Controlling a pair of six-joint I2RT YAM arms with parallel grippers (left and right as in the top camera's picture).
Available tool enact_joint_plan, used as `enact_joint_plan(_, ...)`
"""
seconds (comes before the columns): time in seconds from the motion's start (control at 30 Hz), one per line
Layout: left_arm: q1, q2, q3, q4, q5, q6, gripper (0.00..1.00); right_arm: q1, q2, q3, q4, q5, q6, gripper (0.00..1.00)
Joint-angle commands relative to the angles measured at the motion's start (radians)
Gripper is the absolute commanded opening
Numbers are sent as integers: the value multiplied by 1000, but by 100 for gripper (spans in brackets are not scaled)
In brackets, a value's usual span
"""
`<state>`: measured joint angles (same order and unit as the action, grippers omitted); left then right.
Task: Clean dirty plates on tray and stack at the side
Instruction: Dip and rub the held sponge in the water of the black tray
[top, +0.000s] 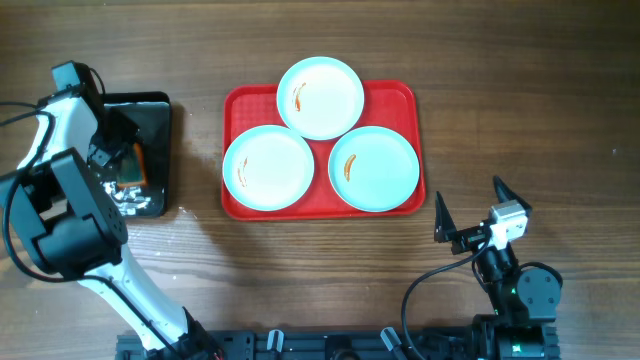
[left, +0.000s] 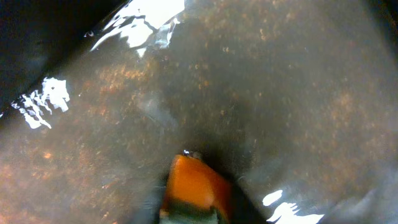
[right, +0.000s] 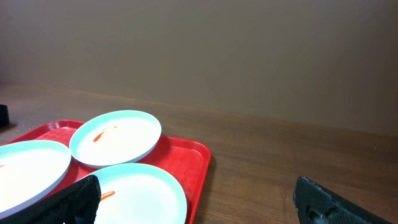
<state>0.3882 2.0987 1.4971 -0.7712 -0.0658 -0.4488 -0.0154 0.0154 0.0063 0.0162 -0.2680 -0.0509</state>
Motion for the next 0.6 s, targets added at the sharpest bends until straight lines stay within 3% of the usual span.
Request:
enact_joint_plan(0.0, 1, -86, 15, -30, -3, 0, 100, 5, -6, -1, 5, 6, -10, 100)
enact_joint_plan(0.3, 0, -103, -1, -192, 39, 1, 100, 5, -6, -1, 5, 6, -9, 100)
enact_joint_plan(0.57, 2, -103, -75, -145, 30, 87, 100, 5, -6, -1, 5, 6, -9, 100)
